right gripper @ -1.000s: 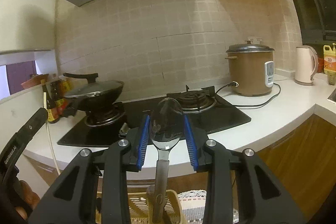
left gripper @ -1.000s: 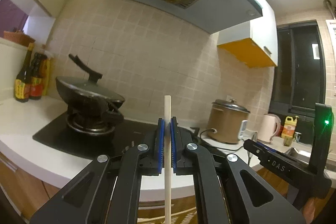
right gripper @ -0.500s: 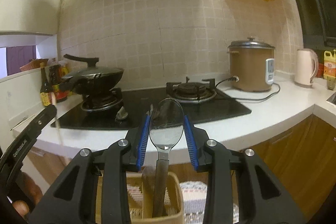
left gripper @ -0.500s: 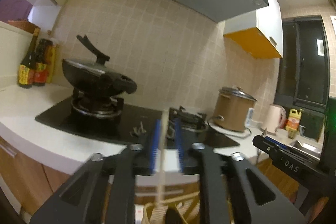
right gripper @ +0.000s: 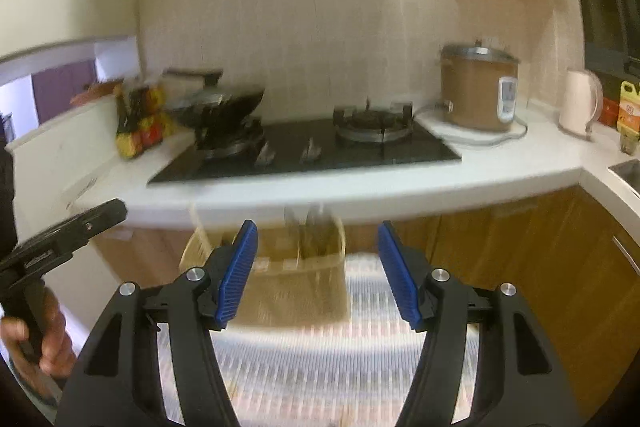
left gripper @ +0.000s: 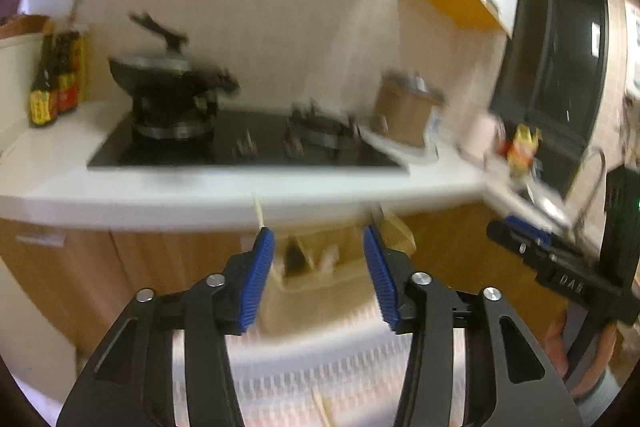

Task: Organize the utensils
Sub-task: 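Grasp a wooden chopstick with the left gripper while the right grasps a metal fork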

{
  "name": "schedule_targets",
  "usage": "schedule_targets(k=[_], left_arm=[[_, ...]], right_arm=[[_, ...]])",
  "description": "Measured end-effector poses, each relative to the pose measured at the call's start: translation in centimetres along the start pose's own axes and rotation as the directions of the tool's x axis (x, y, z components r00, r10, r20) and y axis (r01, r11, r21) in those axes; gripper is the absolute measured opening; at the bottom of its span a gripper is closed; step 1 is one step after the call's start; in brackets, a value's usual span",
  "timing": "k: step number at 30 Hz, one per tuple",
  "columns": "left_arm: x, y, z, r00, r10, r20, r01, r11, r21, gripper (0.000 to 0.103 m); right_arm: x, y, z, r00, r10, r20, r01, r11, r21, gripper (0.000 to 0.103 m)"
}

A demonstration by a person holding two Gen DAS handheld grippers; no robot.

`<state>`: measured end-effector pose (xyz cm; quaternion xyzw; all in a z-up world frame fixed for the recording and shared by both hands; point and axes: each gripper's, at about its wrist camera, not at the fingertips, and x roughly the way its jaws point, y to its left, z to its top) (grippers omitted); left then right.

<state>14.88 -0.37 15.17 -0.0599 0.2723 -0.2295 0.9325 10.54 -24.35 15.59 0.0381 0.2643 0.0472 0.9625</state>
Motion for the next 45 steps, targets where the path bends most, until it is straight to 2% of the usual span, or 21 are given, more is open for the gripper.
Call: schedule_targets(k=[3, 5, 6, 9, 11, 13, 14, 15, 19, 21, 25, 28, 33, 35, 36, 37, 39, 41, 43, 45], left_arm=[[0.4, -0.6, -2.4, 0.991, -0.006, -0.131, 0.008, 1.0, 0.018, 0.05], [1.4, -0.9, -5.2, 0.975, 0.007, -0.223, 0.003, 0.999, 0.044, 0.049], [2.2, -0.9, -6.7, 0.962, 0.003, -0.274, 0.011, 0.999, 0.048, 0.048], [4.6, -0.4, -10.4, 0.912, -0.037, -0.408, 0.044, 0.999, 0.008, 0.043], [6.7, -0.1, -13.0, 0.869, -0.055, -0.492, 0.056, 0.998, -0.013, 0.037], [8.0, 0.0, -14.5, 0.847, -0.046, -0.529, 0.046, 0.999, -0.013, 0.035], [8.5, 0.1, -15.1, 0.84, -0.04, -0.541, 0.041, 0.999, -0.01, 0.034], [8.9, 0.2, -15.4, 0.835, -0.036, -0.549, 0.038, 0.999, -0.008, 0.032], [10.1, 0.4, -16.6, 0.826, -0.015, -0.564, 0.02, 1.0, 0.002, 0.032], [10.2, 0.3, -16.9, 0.826, 0.001, -0.563, 0.01, 1.0, 0.016, 0.032], [10.7, 0.3, -16.9, 0.825, 0.031, -0.564, -0.01, 0.999, 0.04, 0.032], [11.0, 0.2, -16.9, 0.826, 0.042, -0.563, -0.017, 0.999, 0.05, 0.031], [12.0, -1.5, -16.7, 0.825, 0.099, -0.557, -0.037, 0.992, 0.122, 0.031], [12.5, -2.4, -16.8, 0.823, 0.138, -0.55, -0.054, 0.984, 0.167, 0.026], [12.6, -2.7, -16.8, 0.824, 0.169, -0.541, -0.072, 0.978, 0.197, 0.017], [12.8, -2.9, -16.9, 0.824, 0.181, -0.537, -0.078, 0.975, 0.209, 0.013], [12.8, -2.5, -16.8, 0.827, 0.174, -0.534, -0.078, 0.977, 0.198, 0.01], [12.4, -1.6, -16.4, 0.841, 0.124, -0.527, -0.059, 0.989, 0.138, 0.005], [12.0, -0.2, -16.0, 0.849, 0.031, -0.528, -0.016, 0.999, 0.033, 0.002], [11.6, 1.3, -15.7, 0.857, -0.001, -0.516, -0.016, 0.999, -0.029, 0.002]], right_arm=[[-0.3, 0.1, -2.7, 0.987, 0.012, -0.158, -0.014, 1.0, -0.011, 0.058], [0.2, -0.2, -5.3, 0.959, 0.044, -0.281, -0.041, 0.999, 0.014, 0.058], [0.7, -0.3, -7.3, 0.931, 0.076, -0.357, -0.066, 0.997, 0.04, 0.058], [1.9, -0.7, -12.3, 0.864, 0.11, -0.491, -0.075, 0.993, 0.089, 0.058], [2.5, -1.3, -15.2, 0.825, 0.112, -0.555, -0.047, 0.99, 0.131, 0.056], [3.1, -2.2, -17.0, 0.794, 0.137, -0.593, -0.026, 0.981, 0.192, 0.043], [3.5, -3.0, -18.0, 0.774, 0.165, -0.612, -0.012, 0.969, 0.245, 0.04], [3.8, -3.5, -18.6, 0.763, 0.18, -0.621, -0.003, 0.961, 0.276, 0.036], [4.8, -4.1, -19.5, 0.741, 0.275, -0.613, -0.016, 0.92, 0.393, 0.035], [5.4, -3.9, -18.9, 0.742, 0.264, -0.616, 0.004, 0.917, 0.398, 0.032], [6.3, -2.5, -18.4, 0.759, 0.173, -0.627, 0.053, 0.944, 0.325, 0.026], [7.0, -0.8, -18.0, 0.768, 0.074, -0.637, 0.089, 0.971, 0.22, 0.017], [7.9, 1.2, -17.5, 0.779, -0.021, -0.627, 0.1, 0.991, 0.092, 0.015], [8.2, 1.5, -17.3, 0.789, -0.056, -0.612, 0.099, 0.994, 0.037, 0.009], [8.2, 1.9, -17.0, 0.796, -0.077, -0.601, 0.099, 0.995, 0.004, 0.006], [8.2, 2.1, -16.8, 0.799, -0.088, -0.594, 0.098, 0.995, -0.015, 0.004], [8.4, 2.2, -16.5, 0.8, -0.085, -0.595, 0.087, 0.996, -0.024, 0.003], [8.8, 2.0, -16.4, 0.799, -0.086, -0.595, 0.083, 0.996, -0.031, 0.002], [8.9, 1.3, -16.4, 0.798, -0.089, -0.596, 0.087, 0.996, -0.031, 0.002], [8.6, 0.2, -16.1, 0.802, -0.092, -0.591, 0.098, 0.995, -0.022, 0.002]])
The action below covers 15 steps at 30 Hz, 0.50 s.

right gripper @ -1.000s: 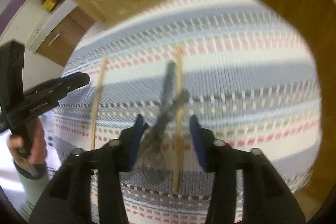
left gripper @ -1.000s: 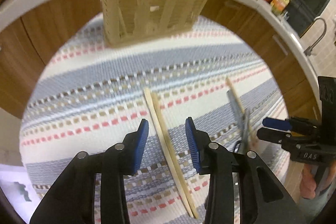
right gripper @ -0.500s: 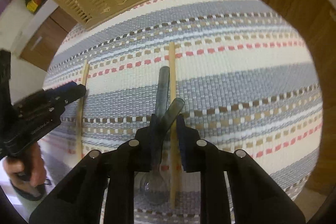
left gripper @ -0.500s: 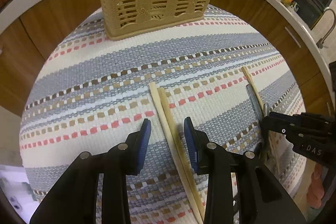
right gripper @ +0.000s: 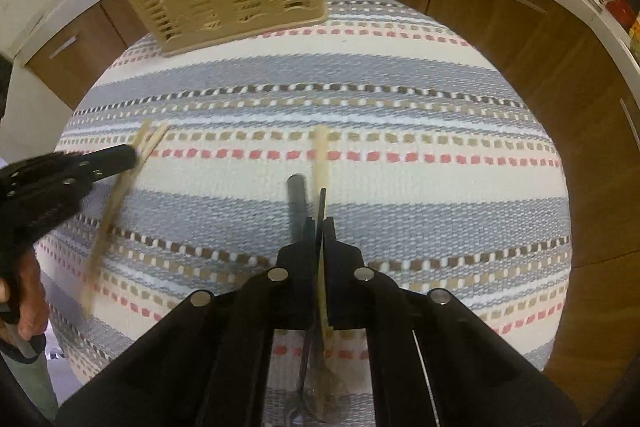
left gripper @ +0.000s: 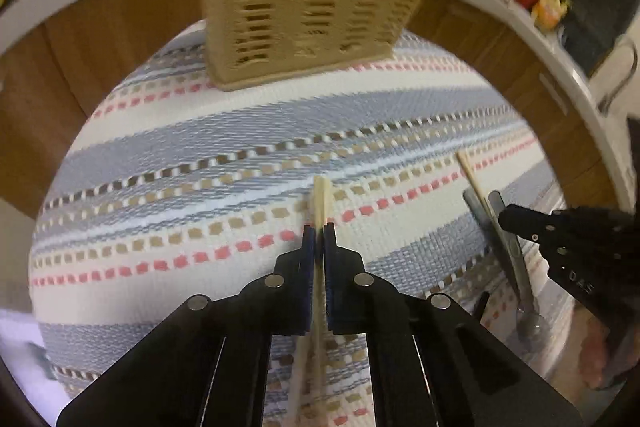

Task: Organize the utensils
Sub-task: 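Grasp a wooden chopstick with the left gripper while the right grasps a metal fork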

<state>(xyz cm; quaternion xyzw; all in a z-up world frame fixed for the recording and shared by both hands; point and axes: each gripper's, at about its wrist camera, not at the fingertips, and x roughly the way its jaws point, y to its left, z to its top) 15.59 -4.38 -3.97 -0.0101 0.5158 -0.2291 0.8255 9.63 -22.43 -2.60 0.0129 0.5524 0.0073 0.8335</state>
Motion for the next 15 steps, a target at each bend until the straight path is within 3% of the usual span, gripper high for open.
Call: schedule_targets(k=[7, 10, 15], left_arm=[[-1.7, 4.4, 0.0, 0.998, -0.065, 0.018, 0.067, 0.993, -0.096, 0.002], [-2.2, 5.7, 0.3, 0.998, -0.053, 0.03, 0.057, 0.99, -0.126, 0.002], [-2.3, 7.3, 0.4, 1.0, -0.029, 0.006, 0.029, 0.989, -0.148, 0.002]], right_arm=[[-0.1, -3.4, 1.0, 1.0, -0.025, 0.005, 0.024, 0.998, 0.052, 0.002], [0.3, -4.2, 1.3, 0.999, -0.034, -0.009, 0.034, 0.998, 0.056, 0.003], [1.3, -5.3, 1.8, 0.998, 0.018, -0.06, -0.013, 0.997, 0.073, 0.004]])
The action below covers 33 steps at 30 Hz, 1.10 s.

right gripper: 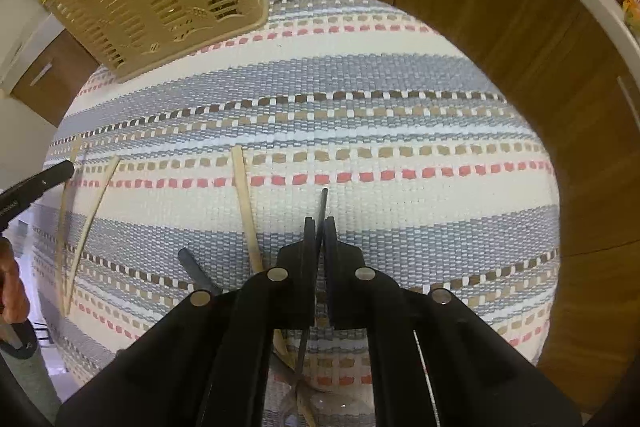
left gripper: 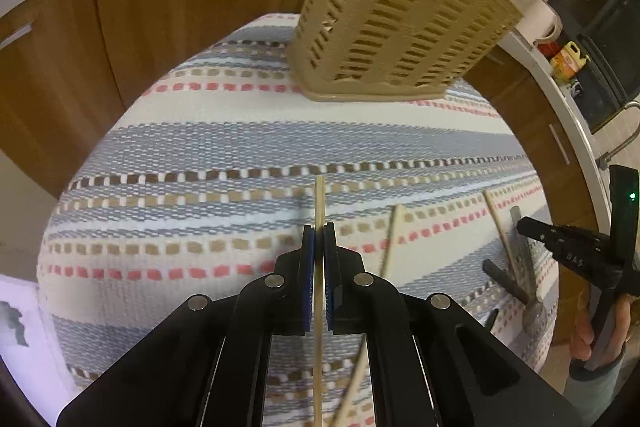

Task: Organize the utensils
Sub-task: 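Grasp a wooden chopstick with the left gripper while the right grasps a metal fork, then carry the chopstick and fork up over the beige basket with both grippers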

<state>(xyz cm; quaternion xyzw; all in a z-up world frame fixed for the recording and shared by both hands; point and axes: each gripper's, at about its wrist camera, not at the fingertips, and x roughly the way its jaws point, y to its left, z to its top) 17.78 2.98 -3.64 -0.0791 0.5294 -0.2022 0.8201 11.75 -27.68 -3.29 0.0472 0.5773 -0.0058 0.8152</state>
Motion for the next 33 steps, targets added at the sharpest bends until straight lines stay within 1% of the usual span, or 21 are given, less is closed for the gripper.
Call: schedule_targets(k=[5, 10, 11, 13, 16, 18, 19, 20, 21, 23, 24, 26, 29, 30, 32, 33], left_arm=[[0.9, 0.3, 0.0, 0.999, -0.016, -0.031, 0.016, 1.0, 0.006, 0.002], [1.2, -0.3, 0.1, 0.999, -0.023, -0.031, 0.024, 1.0, 0.019, 0.002], [1.3, -0.6, 0.0, 0.999, -0.024, -0.031, 0.024, 0.999, 0.023, 0.002], [1.2, -0.8, 0.0, 0.999, -0.026, -0.029, 0.027, 0.999, 0.031, 0.002], [1.3, -1.0, -0.1, 0.999, -0.028, -0.027, 0.029, 0.999, 0.035, 0.002], [1.3, -1.2, -0.1, 0.999, -0.031, -0.025, 0.032, 0.999, 0.037, 0.002], [1.3, -1.3, -0.2, 0.999, -0.033, -0.022, 0.033, 0.999, 0.038, 0.002], [1.2, -1.4, -0.2, 0.999, -0.035, -0.017, 0.036, 0.999, 0.038, 0.002], [1.1, -1.5, -0.2, 0.999, -0.04, -0.011, 0.04, 0.998, 0.04, 0.002], [0.4, -1.8, -0.3, 0.998, -0.057, 0.012, 0.056, 0.997, 0.045, 0.002], [-0.1, -2.0, -0.4, 0.997, -0.067, 0.029, 0.066, 0.997, 0.049, 0.002], [-1.5, -2.4, -0.4, 0.993, -0.088, 0.077, 0.084, 0.995, 0.061, 0.002], [-3.8, -3.1, -0.3, 0.98, -0.129, 0.153, 0.118, 0.99, 0.076, 0.002], [-4.8, -3.5, -0.2, 0.972, -0.146, 0.186, 0.132, 0.988, 0.086, 0.002], [-6.1, -4.2, -0.1, 0.959, -0.164, 0.229, 0.144, 0.984, 0.1, 0.002], [-6.7, -4.4, 0.1, 0.953, -0.171, 0.251, 0.149, 0.983, 0.106, 0.002]], right_arm=[[0.0, -0.6, -0.6, 0.997, 0.046, -0.065, -0.046, 0.999, 0.011, 0.009], [-0.3, -0.2, -1.4, 0.996, 0.021, -0.084, -0.023, 1.0, -0.016, 0.012], [-0.4, -0.2, -1.5, 0.995, 0.029, -0.096, -0.031, 0.999, -0.017, 0.013], [-0.7, 0.1, -2.1, 0.993, 0.043, -0.11, -0.046, 0.999, -0.022, 0.018], [-0.8, 0.3, -2.5, 0.993, 0.023, -0.116, -0.028, 0.999, -0.045, 0.019], [-0.8, 0.9, -2.8, 0.994, -0.004, -0.111, -0.003, 0.998, -0.066, 0.019], [-0.8, 1.5, -2.9, 0.994, -0.023, -0.107, 0.015, 0.997, -0.079, 0.015], [-0.9, 1.8, -3.1, 0.994, -0.056, -0.096, 0.046, 0.994, -0.1, 0.01], [-0.9, 2.4, -3.4, 0.994, -0.055, -0.091, 0.045, 0.993, -0.106, 0.009], [-1.2, 2.5, -3.7, 0.996, -0.046, -0.079, 0.037, 0.994, -0.102, 0.007], [-1.7, 2.6, -3.9, 0.998, -0.025, -0.057, 0.019, 0.995, -0.098, 0.002], [-3.0, 3.0, -4.4, 1.0, 0.004, -0.015, -0.005, 0.995, -0.098, 0.002], [-5.8, 3.4, -5.0, 0.994, 0.066, 0.084, -0.056, 0.992, -0.114, 0.002], [-6.3, 3.7, -5.2, 0.991, 0.076, 0.107, -0.064, 0.991, -0.117, 0.002], [-7.9, 3.8, -5.3, 0.98, 0.109, 0.165, -0.089, 0.988, -0.124, 0.002], [-8.9, 4.0, -5.2, 0.971, 0.133, 0.198, -0.108, 0.985, -0.133, 0.001]])
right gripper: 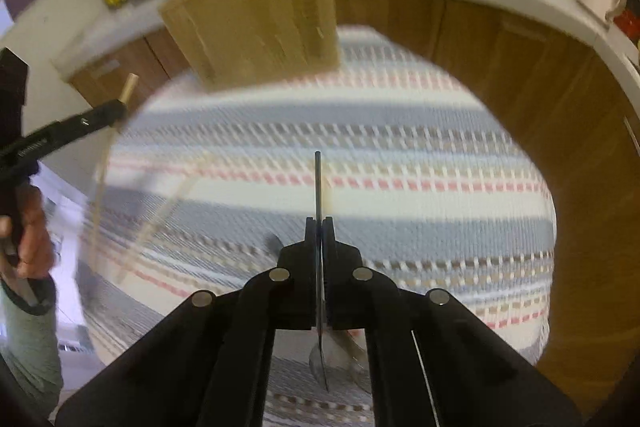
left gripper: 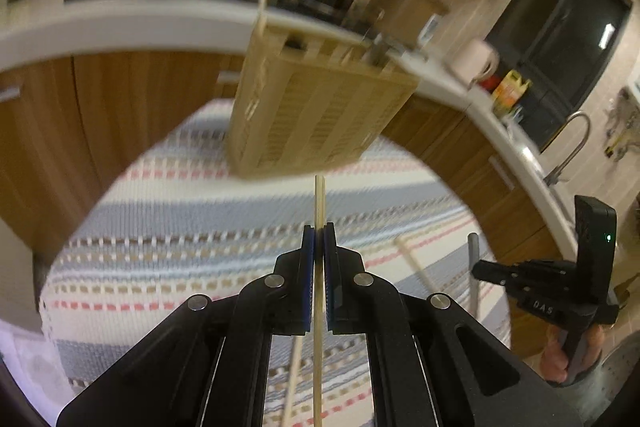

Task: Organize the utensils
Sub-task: 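Carry the chopstick and fork up over the beige basket with both grippers, then open both grippers to drop the chopstick and fork into the basket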

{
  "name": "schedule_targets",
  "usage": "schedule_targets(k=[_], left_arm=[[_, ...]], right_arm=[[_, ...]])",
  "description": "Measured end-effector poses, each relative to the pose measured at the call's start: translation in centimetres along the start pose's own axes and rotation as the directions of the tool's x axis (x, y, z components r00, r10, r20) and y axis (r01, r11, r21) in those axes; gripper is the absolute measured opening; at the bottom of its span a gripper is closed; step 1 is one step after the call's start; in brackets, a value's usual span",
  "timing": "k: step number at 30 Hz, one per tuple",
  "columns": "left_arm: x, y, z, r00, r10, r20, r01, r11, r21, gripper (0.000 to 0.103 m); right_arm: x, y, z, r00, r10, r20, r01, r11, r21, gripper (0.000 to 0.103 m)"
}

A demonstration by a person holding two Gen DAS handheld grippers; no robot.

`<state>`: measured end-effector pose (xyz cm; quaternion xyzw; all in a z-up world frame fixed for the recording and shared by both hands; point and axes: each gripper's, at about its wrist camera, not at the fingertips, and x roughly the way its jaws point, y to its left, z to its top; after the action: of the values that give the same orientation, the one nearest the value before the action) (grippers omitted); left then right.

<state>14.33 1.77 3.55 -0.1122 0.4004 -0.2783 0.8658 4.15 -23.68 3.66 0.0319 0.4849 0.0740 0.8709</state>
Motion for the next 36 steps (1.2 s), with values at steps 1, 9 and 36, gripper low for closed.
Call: schedule_targets(k=[1, 9, 36], left_arm=[[-0.7, -0.6, 0.4, 0.999, -0.007, 0.033, 0.006, 1.0, 0.009, 0.002], [-5.5, -4.5, 5.9, 0.957, 0.007, 0.291, -0.039, 0.994, 0.101, 0.002], [0.3, -2.2, 16.8, 0.701, 0.113, 0.704, -0.132, 0.991, -0.027, 0.002]], right_arm=[[-0.6, 0.3, 0.3, 0.999, 0.015, 0.031, -0.015, 1.0, -0.004, 0.002], [-3.6, 0.9, 7.4, 0.96, 0.107, 0.259, -0.108, 0.994, -0.01, 0.001], [-0.5, -0.5, 23.8, 0.85, 0.045, 0.525, -0.028, 0.999, -0.041, 0.002]])
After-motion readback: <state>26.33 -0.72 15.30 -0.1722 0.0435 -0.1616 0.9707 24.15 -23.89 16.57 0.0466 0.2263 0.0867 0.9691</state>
